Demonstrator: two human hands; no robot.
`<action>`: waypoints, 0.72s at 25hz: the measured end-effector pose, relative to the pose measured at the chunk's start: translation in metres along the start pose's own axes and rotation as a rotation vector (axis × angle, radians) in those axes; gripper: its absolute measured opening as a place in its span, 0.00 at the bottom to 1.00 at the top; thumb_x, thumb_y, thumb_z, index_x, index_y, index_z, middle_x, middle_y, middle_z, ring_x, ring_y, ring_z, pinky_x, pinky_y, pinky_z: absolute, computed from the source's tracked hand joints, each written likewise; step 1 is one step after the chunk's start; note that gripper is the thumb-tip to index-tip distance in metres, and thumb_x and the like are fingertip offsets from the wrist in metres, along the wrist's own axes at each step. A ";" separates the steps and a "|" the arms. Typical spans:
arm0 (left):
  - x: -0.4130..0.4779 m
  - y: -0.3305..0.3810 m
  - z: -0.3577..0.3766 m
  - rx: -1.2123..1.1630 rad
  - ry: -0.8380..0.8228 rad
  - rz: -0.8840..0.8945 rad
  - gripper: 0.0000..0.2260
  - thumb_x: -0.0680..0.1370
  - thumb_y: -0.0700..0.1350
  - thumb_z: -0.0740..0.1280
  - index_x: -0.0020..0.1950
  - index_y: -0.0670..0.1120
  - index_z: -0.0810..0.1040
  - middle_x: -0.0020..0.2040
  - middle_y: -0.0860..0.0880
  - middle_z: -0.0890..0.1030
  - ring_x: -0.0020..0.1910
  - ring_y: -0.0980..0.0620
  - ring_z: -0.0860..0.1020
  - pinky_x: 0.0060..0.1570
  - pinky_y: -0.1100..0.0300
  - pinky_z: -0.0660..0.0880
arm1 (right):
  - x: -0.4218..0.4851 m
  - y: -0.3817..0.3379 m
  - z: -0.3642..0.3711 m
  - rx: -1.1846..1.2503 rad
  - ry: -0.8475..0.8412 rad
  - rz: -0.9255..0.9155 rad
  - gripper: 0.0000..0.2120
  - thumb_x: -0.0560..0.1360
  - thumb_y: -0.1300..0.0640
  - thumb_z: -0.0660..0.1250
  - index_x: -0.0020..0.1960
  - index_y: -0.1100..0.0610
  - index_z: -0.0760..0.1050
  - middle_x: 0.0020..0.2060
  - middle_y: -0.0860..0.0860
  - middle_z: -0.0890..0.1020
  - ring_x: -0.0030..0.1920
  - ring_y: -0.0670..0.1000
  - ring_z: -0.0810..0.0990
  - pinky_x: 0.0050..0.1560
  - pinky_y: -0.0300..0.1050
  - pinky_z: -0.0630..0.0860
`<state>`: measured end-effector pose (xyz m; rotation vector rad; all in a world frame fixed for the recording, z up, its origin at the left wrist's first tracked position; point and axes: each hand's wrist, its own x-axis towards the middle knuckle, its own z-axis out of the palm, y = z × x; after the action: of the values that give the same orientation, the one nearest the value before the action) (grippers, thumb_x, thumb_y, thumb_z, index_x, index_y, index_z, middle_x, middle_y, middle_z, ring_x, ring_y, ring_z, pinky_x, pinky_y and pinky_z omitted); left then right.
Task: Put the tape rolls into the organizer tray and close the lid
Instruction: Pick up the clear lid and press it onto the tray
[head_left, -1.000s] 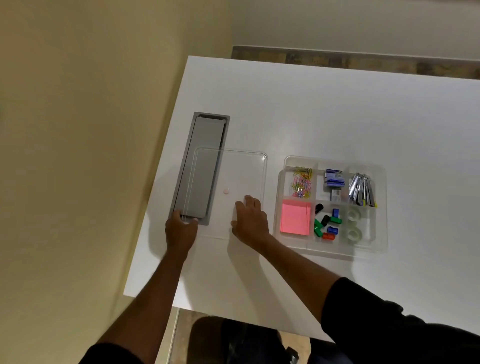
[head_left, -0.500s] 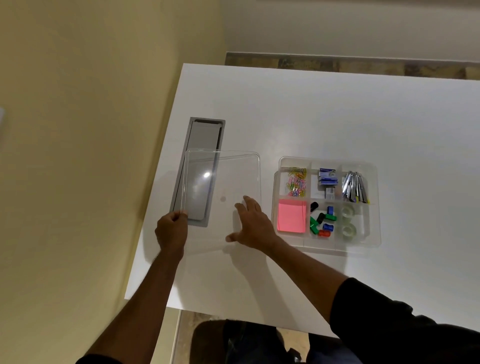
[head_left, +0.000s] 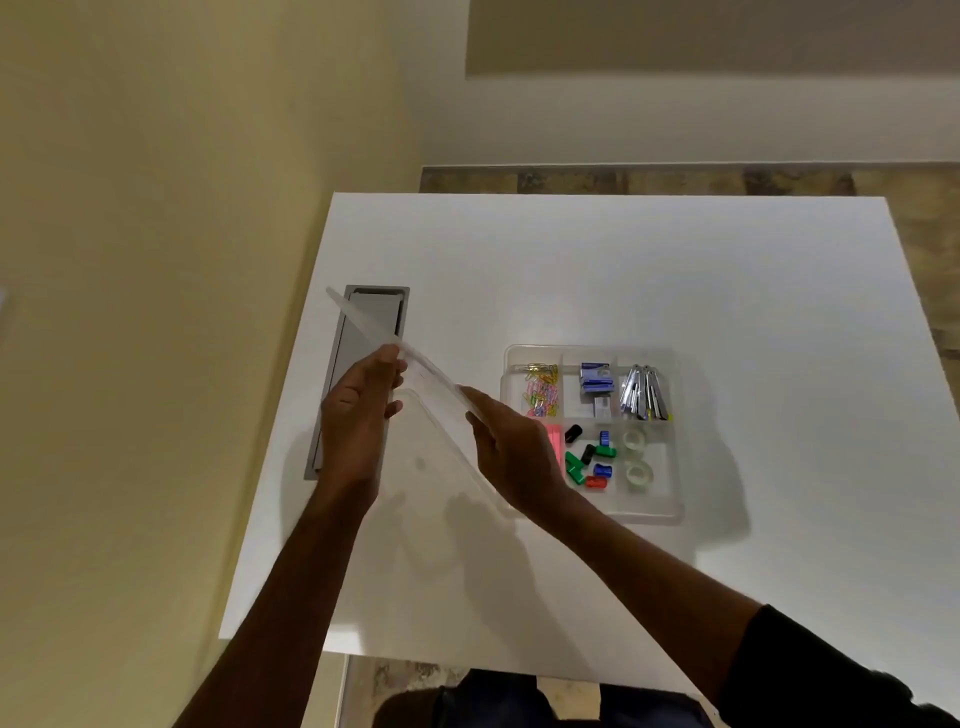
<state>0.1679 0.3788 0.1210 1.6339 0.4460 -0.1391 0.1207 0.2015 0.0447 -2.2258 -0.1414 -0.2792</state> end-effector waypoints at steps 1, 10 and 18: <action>0.003 0.000 0.007 0.030 -0.007 0.005 0.18 0.82 0.61 0.71 0.68 0.55 0.84 0.64 0.53 0.87 0.64 0.53 0.84 0.65 0.49 0.83 | 0.005 0.003 -0.016 0.053 0.000 0.040 0.17 0.84 0.62 0.68 0.72 0.56 0.78 0.55 0.54 0.90 0.44 0.51 0.90 0.44 0.49 0.89; 0.038 -0.054 0.041 0.204 0.087 -0.140 0.11 0.82 0.53 0.73 0.57 0.46 0.86 0.52 0.46 0.86 0.53 0.43 0.83 0.65 0.42 0.82 | 0.005 0.064 -0.152 0.668 -0.007 0.732 0.09 0.83 0.69 0.68 0.59 0.59 0.80 0.50 0.54 0.91 0.46 0.59 0.92 0.41 0.58 0.89; 0.014 -0.079 0.111 0.374 0.029 -0.108 0.21 0.81 0.48 0.76 0.72 0.42 0.81 0.64 0.43 0.85 0.65 0.44 0.83 0.71 0.46 0.79 | -0.009 0.139 -0.194 0.721 0.026 0.990 0.07 0.81 0.62 0.73 0.58 0.57 0.80 0.54 0.63 0.89 0.51 0.67 0.90 0.56 0.66 0.88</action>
<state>0.1703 0.2770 0.0294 1.9804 0.5554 -0.2945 0.1104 -0.0371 0.0535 -1.3526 0.7459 0.2613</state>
